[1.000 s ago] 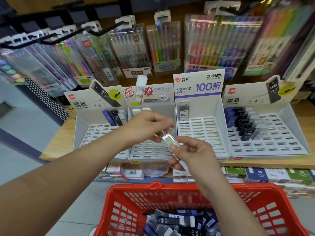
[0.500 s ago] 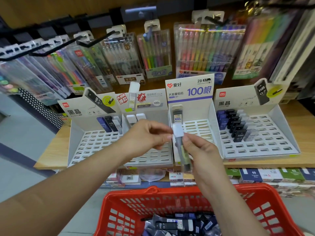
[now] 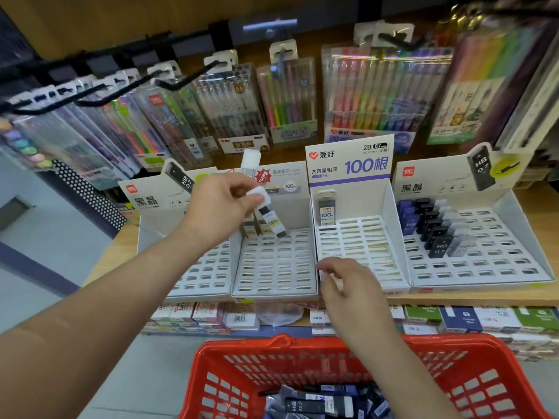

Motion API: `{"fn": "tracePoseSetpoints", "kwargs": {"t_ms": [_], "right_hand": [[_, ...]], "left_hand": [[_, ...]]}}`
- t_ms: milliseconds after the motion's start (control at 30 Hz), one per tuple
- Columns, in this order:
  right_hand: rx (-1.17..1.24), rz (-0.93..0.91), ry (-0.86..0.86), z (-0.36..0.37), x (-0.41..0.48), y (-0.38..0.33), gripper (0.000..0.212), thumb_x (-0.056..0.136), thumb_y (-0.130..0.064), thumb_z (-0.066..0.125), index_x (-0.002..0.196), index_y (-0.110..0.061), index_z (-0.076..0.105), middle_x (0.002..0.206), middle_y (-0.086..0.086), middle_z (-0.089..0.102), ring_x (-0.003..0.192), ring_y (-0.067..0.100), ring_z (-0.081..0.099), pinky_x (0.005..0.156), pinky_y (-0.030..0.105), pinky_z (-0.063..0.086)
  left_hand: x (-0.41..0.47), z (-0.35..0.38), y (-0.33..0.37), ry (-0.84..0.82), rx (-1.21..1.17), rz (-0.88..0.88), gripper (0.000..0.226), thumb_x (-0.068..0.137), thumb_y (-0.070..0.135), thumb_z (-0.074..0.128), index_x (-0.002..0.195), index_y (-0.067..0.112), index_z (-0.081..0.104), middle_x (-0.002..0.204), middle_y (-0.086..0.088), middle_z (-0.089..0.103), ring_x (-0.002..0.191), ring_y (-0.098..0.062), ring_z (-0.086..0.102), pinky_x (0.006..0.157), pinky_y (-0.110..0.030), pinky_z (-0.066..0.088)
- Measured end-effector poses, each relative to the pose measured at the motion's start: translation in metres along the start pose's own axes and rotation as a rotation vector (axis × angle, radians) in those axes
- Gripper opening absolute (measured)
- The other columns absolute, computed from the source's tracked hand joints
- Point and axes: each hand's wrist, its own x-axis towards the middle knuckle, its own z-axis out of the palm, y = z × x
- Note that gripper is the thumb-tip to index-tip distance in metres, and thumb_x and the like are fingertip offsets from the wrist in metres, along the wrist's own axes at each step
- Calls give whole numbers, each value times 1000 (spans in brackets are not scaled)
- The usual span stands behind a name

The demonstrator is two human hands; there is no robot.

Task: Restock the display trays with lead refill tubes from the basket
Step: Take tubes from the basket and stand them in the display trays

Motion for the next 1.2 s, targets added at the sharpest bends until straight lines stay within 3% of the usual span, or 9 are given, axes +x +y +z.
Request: {"fn": "tracePoseSetpoints", "kwargs": {"t_ms": [133,367,467,633,767,867,967,1100,1200], "right_hand": [[-284,-216,-224,19,-7,-11,49,98,-19,47,146,-27,41,154,-4,28,144,15,14,114,36,31],[-420,-213,-360,30,-20,-14,59,99,-18,46,152,-31,25,164,-2,7,151,18,-3,118,45,17],[-438,-216,-303,39,-21,-10,61,93,-15,55,149,-30,34,162,0,18,151,21,9,114,52,23],[-476,-197,-257,47,-22,-6,66,51,-18,86,114,-28,69,128,3,65,122,25,60,82,52,52],[-491,-188,-212,52,-22,-6,69,32,-19,90,100,-25,75,114,5,72,110,24,68,87,50,53],[-515,-190,-265,52,-25,-11,65,58,-16,82,121,-22,67,136,11,60,132,27,52,110,48,26],[-458,-267,-259,47,-24,-11,63,94,-9,49,152,-20,30,164,10,14,152,25,5,108,33,-15],[-474,-279,-261,47,-24,-11,64,96,-9,45,155,-21,23,165,8,7,152,23,-2,107,31,-19],[-514,-238,-236,54,-24,-5,66,78,-9,67,142,-19,51,154,13,39,146,28,29,112,38,1]], "left_hand": [[3,3,-9,45,115,105,14,81,20,74,95,18,76,76,16,66,71,-4,62,71,-14,46],[-1,28,-20,-32,166,196,19,84,24,72,102,18,75,94,2,72,91,-13,62,88,-28,49],[0,29,-22,-33,181,209,21,86,24,70,105,17,74,100,0,73,95,-16,62,90,-32,50],[4,31,-23,-27,158,204,22,85,24,70,106,16,74,100,-1,73,94,-15,64,89,-33,51],[7,33,-24,-97,189,278,21,87,21,68,106,15,74,105,-3,73,99,-18,64,94,-36,49],[9,34,-25,-89,297,346,21,90,19,64,106,10,73,101,-9,72,95,-26,63,89,-39,49],[11,38,-28,-129,444,386,20,94,17,57,106,8,70,101,-13,68,95,-32,61,85,-42,48],[9,43,-31,-90,489,375,23,97,12,50,117,15,62,110,-11,67,101,-32,61,86,-42,51],[7,43,-30,-1,428,421,17,96,15,54,108,12,66,102,-10,69,94,-30,61,83,-39,51]]}}
